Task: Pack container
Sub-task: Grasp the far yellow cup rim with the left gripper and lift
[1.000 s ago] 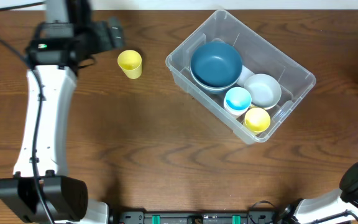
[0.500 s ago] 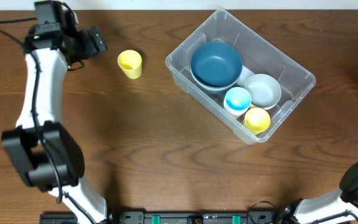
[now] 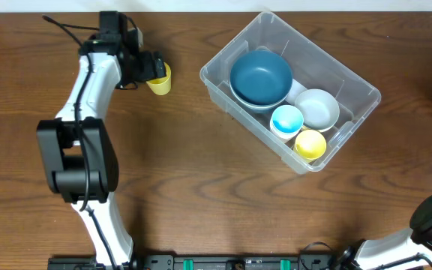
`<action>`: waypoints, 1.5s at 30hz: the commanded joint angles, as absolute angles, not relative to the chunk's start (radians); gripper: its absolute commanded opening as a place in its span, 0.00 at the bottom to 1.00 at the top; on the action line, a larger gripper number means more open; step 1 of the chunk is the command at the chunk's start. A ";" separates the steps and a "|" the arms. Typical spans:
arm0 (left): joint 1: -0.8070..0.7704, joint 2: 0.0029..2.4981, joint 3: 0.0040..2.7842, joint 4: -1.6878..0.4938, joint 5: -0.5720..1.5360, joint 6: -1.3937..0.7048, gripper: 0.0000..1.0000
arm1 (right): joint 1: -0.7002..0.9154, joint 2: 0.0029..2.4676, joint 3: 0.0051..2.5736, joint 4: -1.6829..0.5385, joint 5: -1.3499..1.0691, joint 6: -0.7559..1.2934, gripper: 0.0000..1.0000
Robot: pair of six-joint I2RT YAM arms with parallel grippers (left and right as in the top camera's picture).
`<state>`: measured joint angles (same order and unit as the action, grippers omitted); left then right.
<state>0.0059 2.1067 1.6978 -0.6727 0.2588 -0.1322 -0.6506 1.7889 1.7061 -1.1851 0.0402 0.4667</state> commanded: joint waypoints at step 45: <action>0.016 2.129 1.696 -0.695 0.164 -0.155 0.06 | -0.656 1.791 1.702 -1.185 0.045 0.478 0.99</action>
<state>0.0105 2.1246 1.6974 -0.6983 0.1757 -0.1566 -0.6506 1.7885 1.7061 -1.1851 0.0402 0.4667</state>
